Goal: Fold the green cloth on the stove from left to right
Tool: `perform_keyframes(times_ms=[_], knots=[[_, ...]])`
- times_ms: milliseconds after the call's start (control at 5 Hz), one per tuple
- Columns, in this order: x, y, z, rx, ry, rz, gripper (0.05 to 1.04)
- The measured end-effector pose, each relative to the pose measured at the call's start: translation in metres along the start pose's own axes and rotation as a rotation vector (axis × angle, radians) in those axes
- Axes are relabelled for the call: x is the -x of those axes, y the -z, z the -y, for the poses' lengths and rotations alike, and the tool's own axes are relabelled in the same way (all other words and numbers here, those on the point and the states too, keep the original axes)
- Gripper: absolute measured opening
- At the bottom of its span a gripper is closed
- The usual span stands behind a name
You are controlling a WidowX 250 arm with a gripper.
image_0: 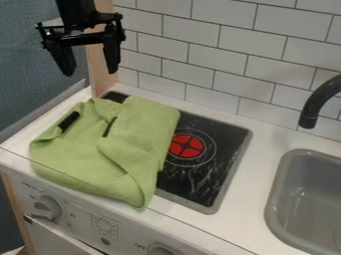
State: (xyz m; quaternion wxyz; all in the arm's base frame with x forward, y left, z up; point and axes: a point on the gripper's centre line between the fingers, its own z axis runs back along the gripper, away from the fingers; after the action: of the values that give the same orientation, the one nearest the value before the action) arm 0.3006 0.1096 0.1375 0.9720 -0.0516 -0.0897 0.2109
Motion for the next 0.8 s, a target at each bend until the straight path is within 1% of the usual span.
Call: perform_keyframes(times_ms=[200, 400, 600, 800], knots=[[0.004, 0.008, 0.000, -0.002, -0.001, -0.031, 0.999], [0.001, 0.019, -0.007, -0.001, -0.014, -0.014, 0.999], [-0.005, 0.032, -0.040, -0.047, -0.091, -0.003, 0.999], [-0.008, 0.045, -0.054, -0.081, -0.114, -0.004, 0.999]])
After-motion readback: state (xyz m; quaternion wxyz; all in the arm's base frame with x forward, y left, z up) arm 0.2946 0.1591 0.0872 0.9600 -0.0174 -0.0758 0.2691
